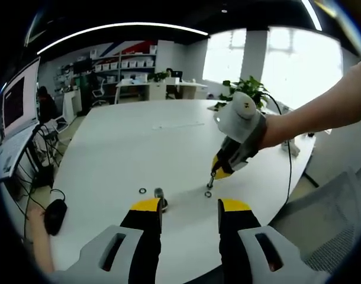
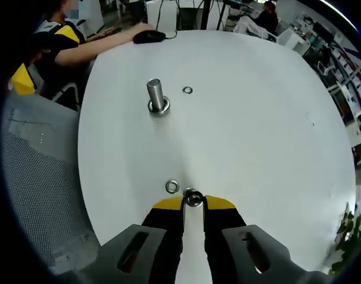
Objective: Place the washer onto the threaded stud by aligning its center hole with the stud, sliding it down to the base, and recovering from edge contact or off-axis alignment until the washer reaches the visible bottom stop.
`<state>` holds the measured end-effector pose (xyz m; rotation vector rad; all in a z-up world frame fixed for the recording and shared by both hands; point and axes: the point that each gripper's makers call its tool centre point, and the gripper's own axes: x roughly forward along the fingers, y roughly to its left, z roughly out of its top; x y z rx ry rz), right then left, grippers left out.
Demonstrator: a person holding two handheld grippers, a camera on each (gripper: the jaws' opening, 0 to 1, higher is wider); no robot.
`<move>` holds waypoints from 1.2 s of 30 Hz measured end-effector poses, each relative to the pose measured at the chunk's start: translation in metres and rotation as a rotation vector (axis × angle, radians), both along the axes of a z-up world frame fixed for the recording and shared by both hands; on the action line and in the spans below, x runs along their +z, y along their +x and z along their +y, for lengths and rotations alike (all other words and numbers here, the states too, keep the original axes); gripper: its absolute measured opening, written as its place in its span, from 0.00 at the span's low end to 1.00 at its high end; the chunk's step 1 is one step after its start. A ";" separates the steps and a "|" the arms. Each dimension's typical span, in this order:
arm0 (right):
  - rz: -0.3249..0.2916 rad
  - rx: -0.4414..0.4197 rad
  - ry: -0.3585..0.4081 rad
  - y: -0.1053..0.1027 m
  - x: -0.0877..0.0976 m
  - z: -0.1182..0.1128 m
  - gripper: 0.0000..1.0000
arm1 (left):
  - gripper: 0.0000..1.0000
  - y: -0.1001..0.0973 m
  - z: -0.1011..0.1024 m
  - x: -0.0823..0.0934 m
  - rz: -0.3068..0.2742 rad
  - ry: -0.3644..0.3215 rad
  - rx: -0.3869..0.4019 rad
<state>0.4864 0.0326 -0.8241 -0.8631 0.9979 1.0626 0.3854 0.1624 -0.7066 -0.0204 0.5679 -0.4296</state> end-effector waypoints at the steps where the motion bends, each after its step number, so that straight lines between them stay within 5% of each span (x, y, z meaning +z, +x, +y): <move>1: 0.003 0.003 -0.001 0.002 -0.004 0.000 0.13 | 0.36 0.000 0.000 0.000 0.000 0.000 0.000; 16: 0.044 0.009 -0.067 0.002 -0.038 -0.008 0.13 | 0.36 0.000 0.002 -0.002 0.006 0.001 0.006; 36: 0.072 -0.012 -0.066 0.000 -0.038 -0.005 0.18 | 0.36 0.000 0.001 -0.002 0.008 0.000 0.001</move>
